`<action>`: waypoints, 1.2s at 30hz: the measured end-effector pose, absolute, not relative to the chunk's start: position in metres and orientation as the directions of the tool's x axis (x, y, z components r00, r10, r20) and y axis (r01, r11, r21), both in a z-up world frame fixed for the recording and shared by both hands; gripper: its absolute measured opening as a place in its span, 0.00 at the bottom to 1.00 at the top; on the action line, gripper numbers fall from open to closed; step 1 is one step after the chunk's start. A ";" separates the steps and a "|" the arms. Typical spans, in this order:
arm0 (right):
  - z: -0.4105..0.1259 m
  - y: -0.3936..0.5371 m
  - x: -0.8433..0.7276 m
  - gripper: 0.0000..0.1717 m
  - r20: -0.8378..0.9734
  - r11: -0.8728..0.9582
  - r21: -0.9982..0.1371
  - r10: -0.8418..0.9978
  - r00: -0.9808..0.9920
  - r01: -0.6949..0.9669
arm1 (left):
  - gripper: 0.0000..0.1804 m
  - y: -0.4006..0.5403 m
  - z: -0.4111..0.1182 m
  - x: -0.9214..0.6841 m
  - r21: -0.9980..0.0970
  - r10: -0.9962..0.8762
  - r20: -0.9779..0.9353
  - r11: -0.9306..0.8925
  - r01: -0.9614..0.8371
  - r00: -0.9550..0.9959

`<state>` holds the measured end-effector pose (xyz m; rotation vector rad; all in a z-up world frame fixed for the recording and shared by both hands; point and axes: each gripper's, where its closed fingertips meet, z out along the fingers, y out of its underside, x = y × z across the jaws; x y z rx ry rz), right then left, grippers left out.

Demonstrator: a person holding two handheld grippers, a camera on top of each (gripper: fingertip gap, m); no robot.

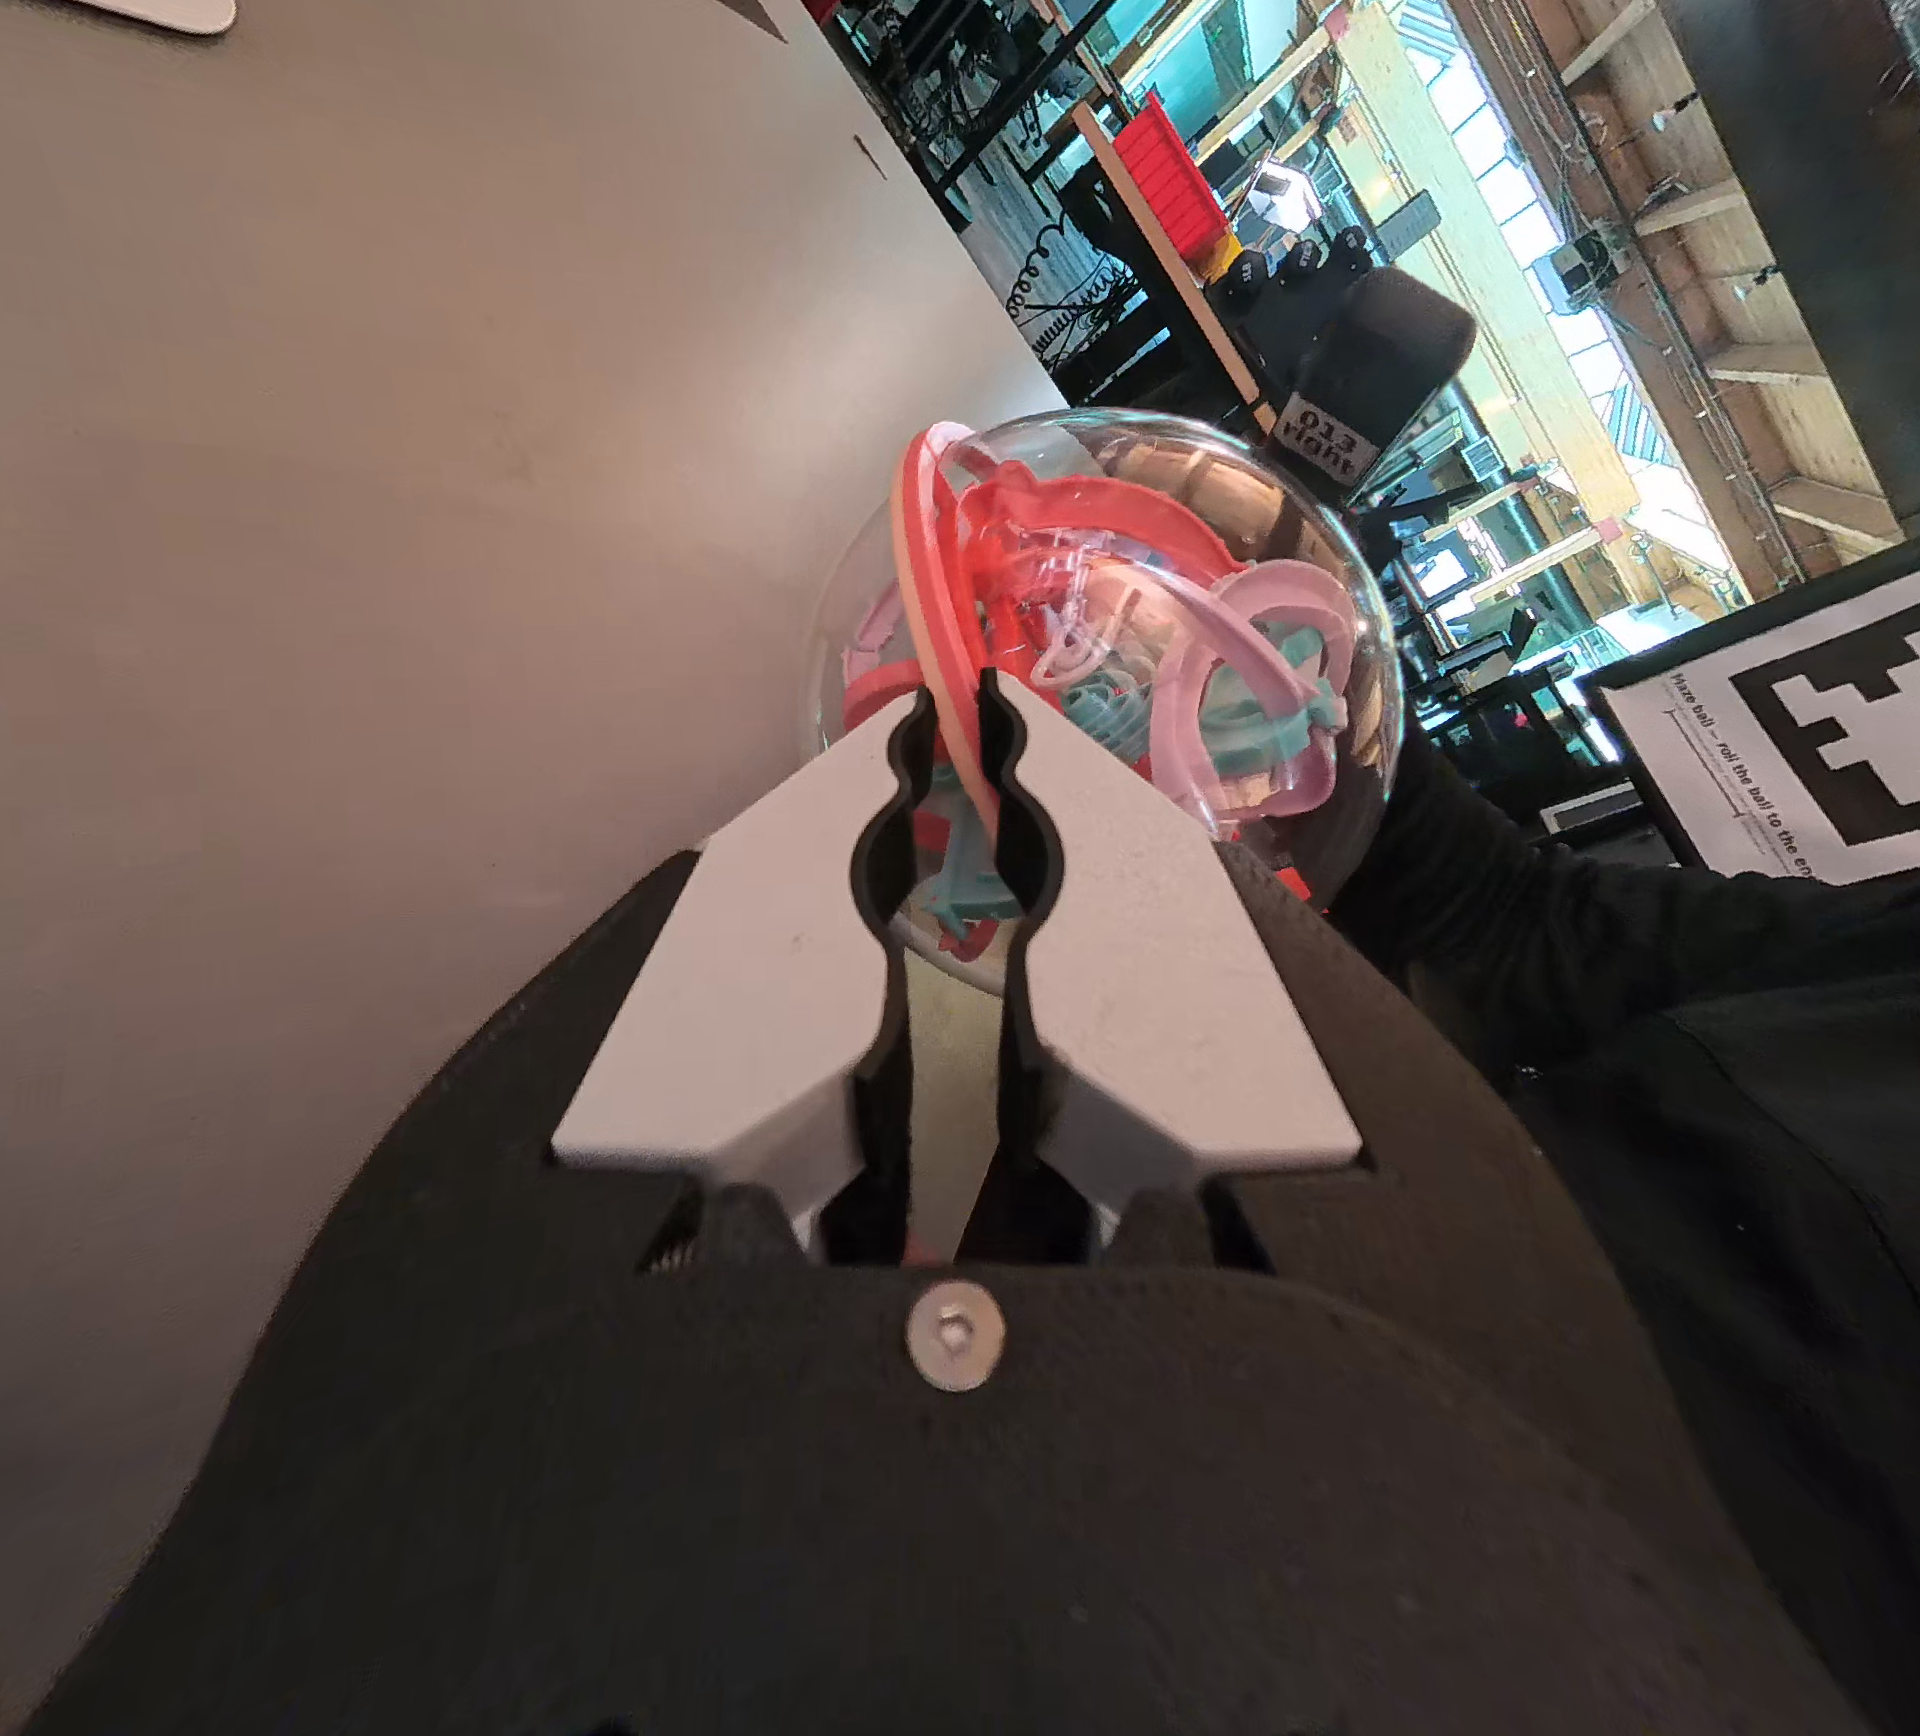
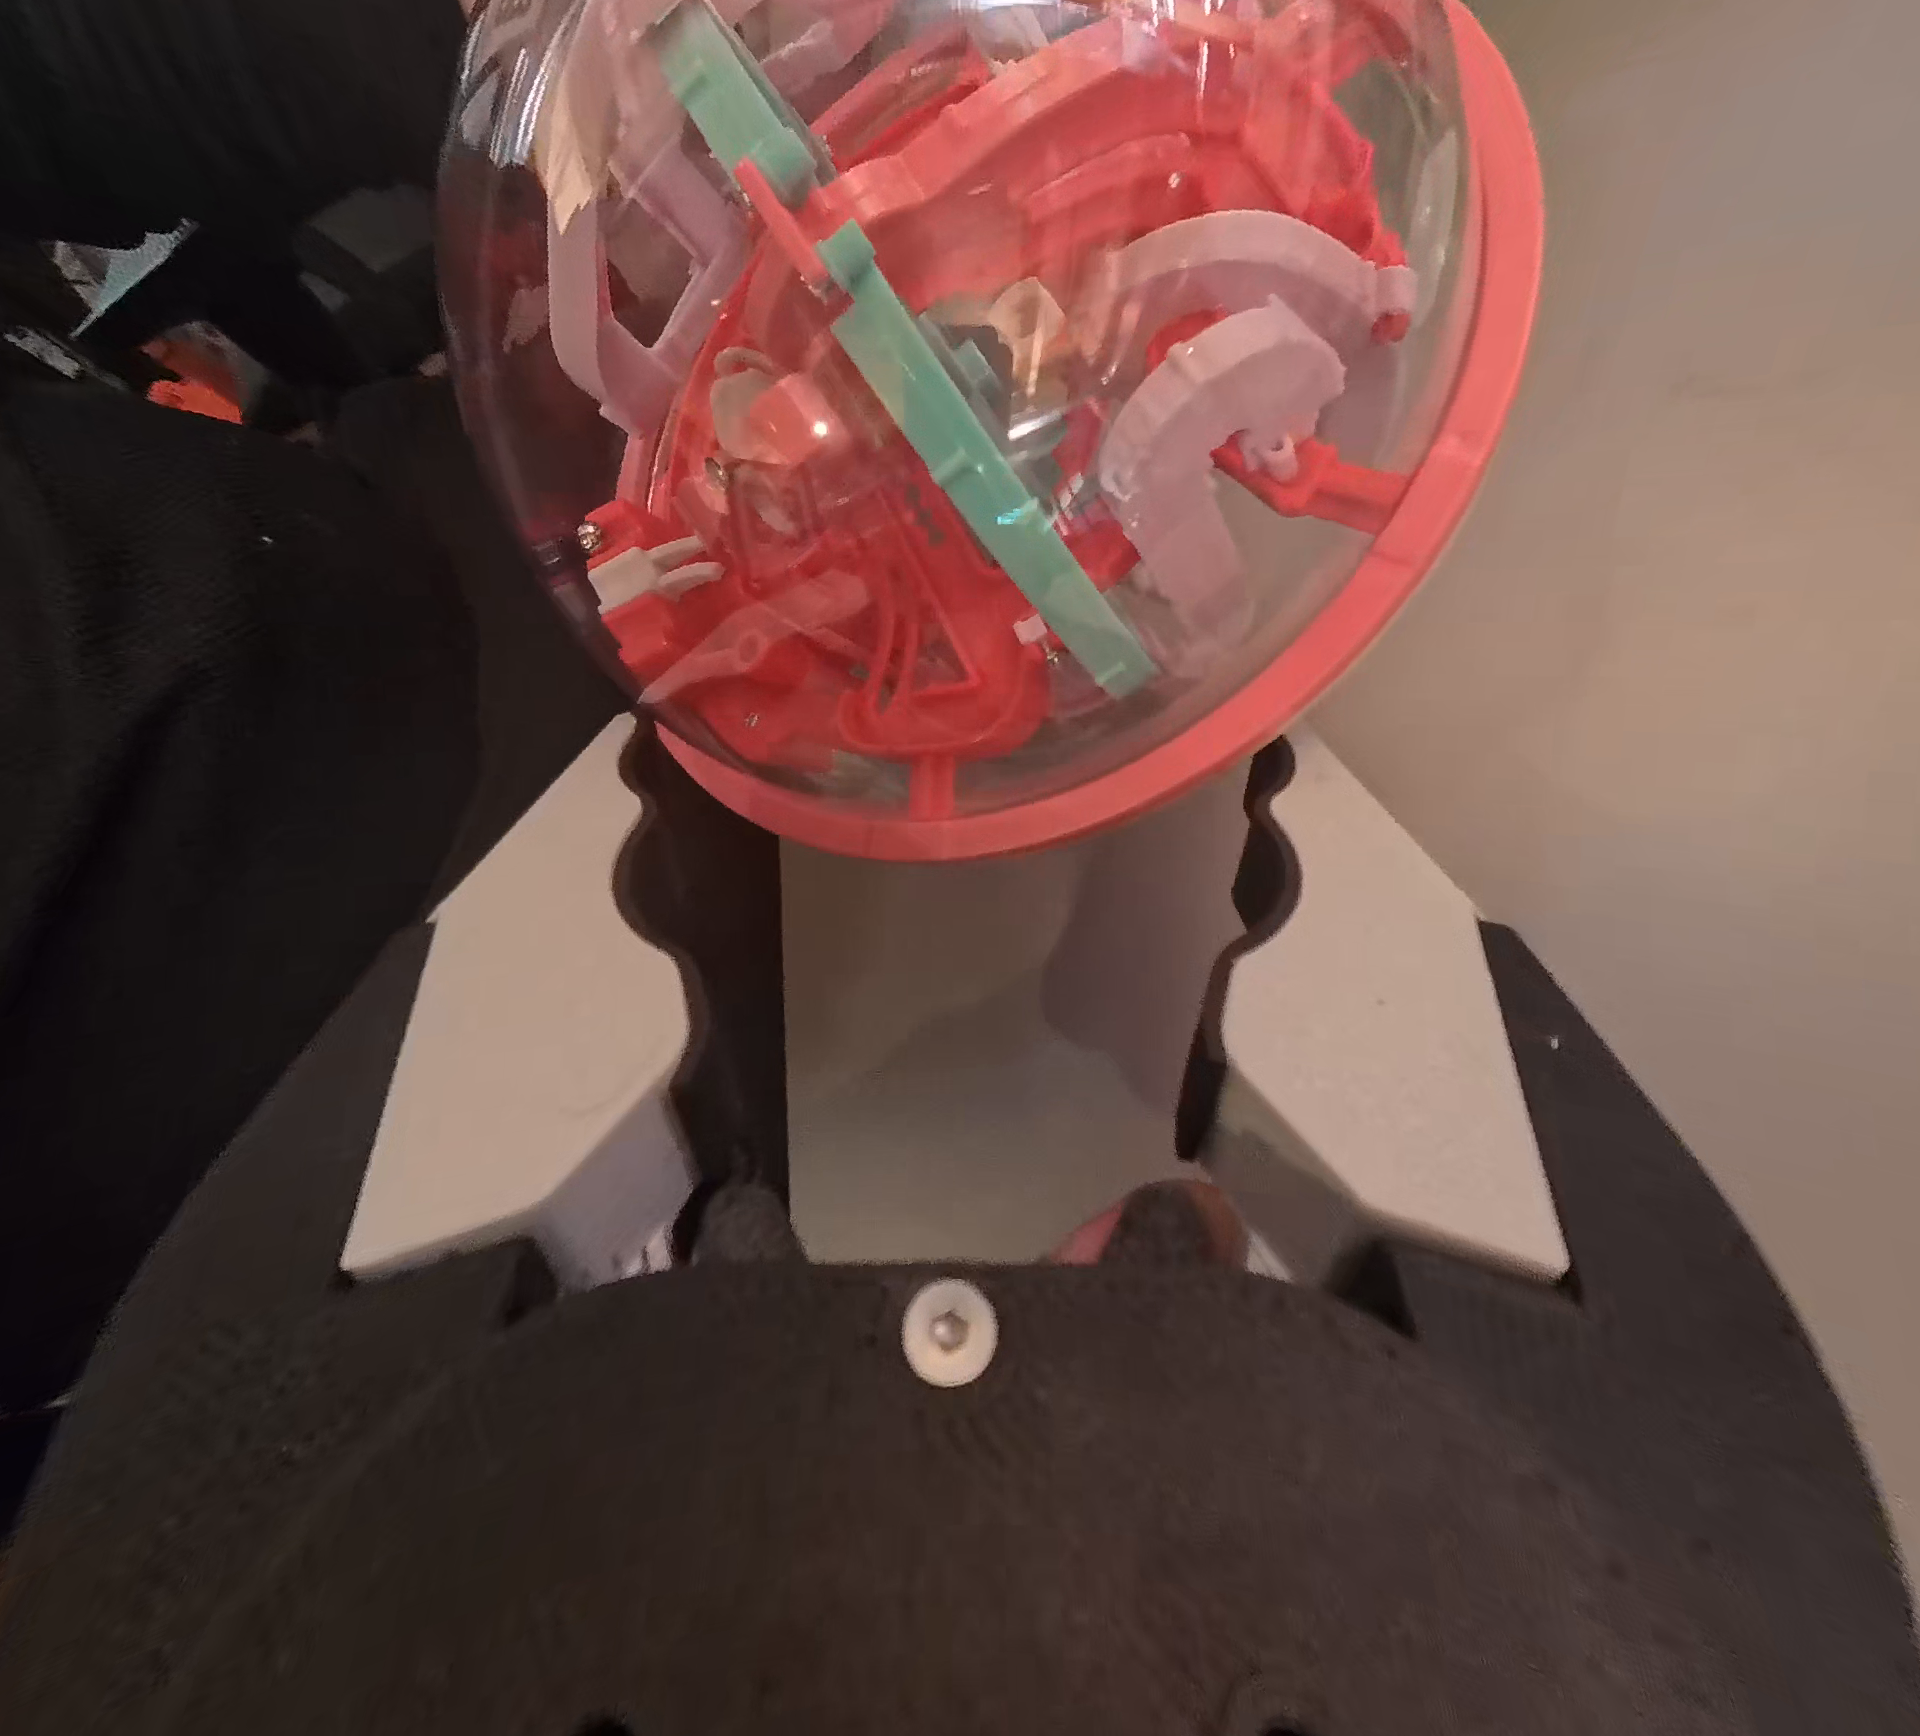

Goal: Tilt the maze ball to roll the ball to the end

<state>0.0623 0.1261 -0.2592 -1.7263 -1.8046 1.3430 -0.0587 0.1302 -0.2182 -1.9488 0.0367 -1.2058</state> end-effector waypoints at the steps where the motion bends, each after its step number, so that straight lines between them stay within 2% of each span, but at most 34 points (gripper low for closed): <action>1: -0.259 0.126 0.063 0.64 -0.385 -0.172 -0.767 0.895 -0.228 0.619 | 0.04 0.130 -0.219 -0.059 -0.647 -0.414 0.736 -0.661 0.379 0.536; 14: -0.260 0.125 0.070 0.64 -0.459 -0.209 -0.697 0.865 -0.203 0.686 | 0.04 0.132 -0.228 -0.055 -0.621 -0.391 0.756 -0.682 0.386 0.525; 27: -0.257 0.130 0.075 0.63 -0.348 -0.120 -0.715 0.916 -0.202 0.689 | 0.04 0.134 -0.218 -0.049 -0.669 -0.438 0.719 -0.646 0.368 0.539; 36: -0.242 0.136 0.080 0.63 -0.358 -0.116 -0.704 0.910 -0.209 0.701 | 0.04 0.135 -0.215 -0.044 -0.660 -0.435 0.734 -0.640 0.394 0.522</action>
